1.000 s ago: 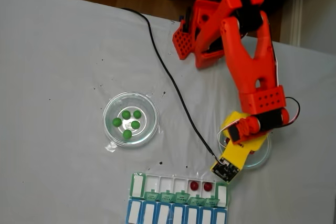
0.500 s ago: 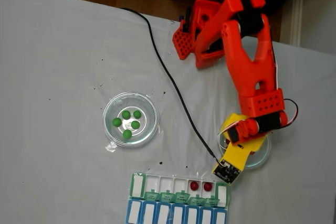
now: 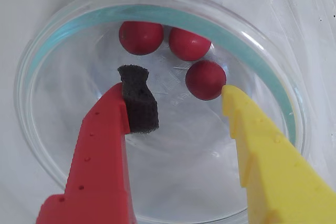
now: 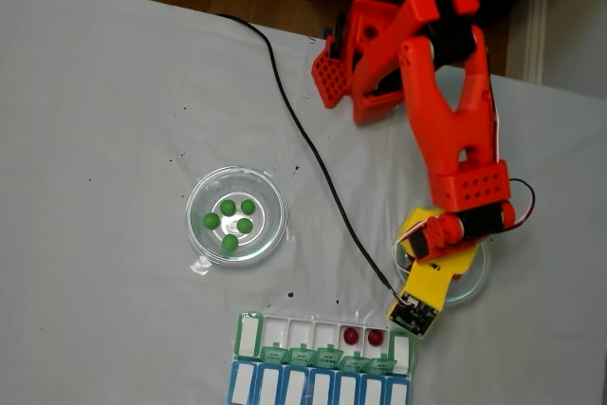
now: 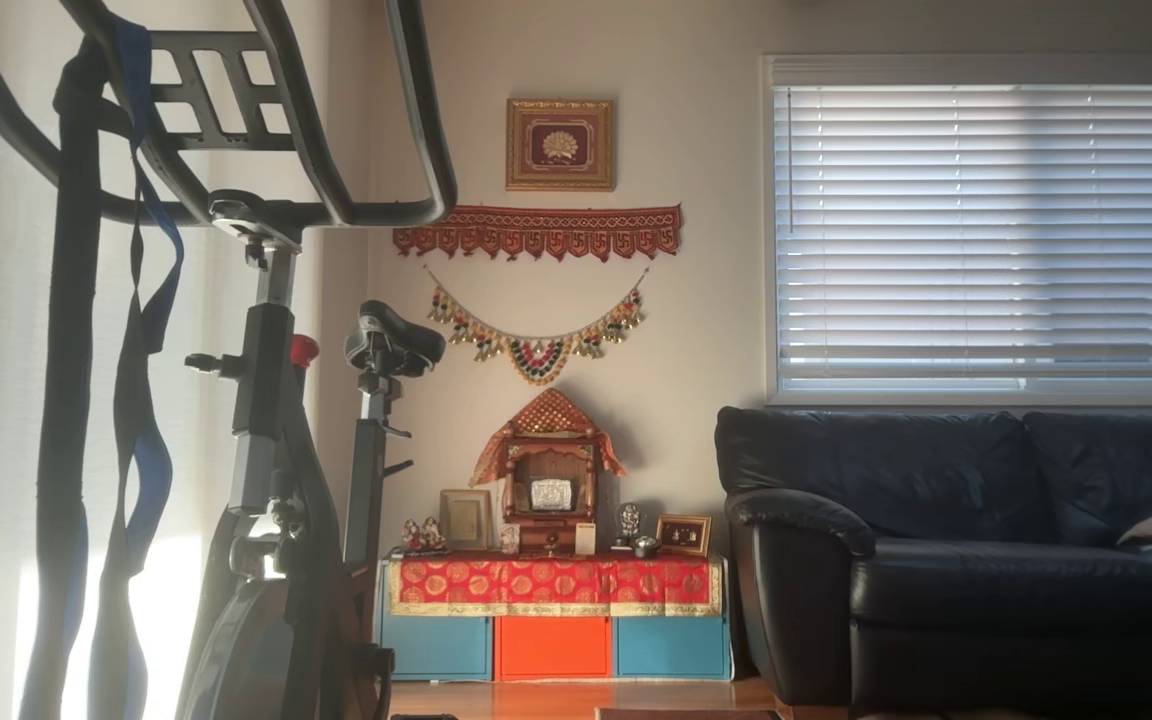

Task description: Sort medicines into box.

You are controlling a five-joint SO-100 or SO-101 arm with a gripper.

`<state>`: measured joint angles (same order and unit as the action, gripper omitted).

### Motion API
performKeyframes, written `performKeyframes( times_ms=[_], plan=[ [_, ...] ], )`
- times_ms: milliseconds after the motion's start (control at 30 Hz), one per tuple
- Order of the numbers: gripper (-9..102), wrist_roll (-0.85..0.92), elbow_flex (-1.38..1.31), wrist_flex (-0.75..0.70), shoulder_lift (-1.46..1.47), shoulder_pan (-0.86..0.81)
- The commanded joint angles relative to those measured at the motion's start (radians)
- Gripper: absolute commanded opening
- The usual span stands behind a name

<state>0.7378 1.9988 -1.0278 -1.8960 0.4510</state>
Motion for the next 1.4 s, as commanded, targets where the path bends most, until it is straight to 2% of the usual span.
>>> performKeyframes(
  times_ms=[0,200,1000,1200,1367],
  plan=[
    [24,0.021,0.003,0.006,-0.028,-0.017],
    [24,0.052,0.034,0.064,-0.012,-0.026],
    [22,0.123,0.104,0.138,-0.029,-0.044],
    [14,0.127,0.129,0.172,-0.038,-0.048],
    [13,0.137,0.138,0.173,-0.051,-0.048]
  ],
)
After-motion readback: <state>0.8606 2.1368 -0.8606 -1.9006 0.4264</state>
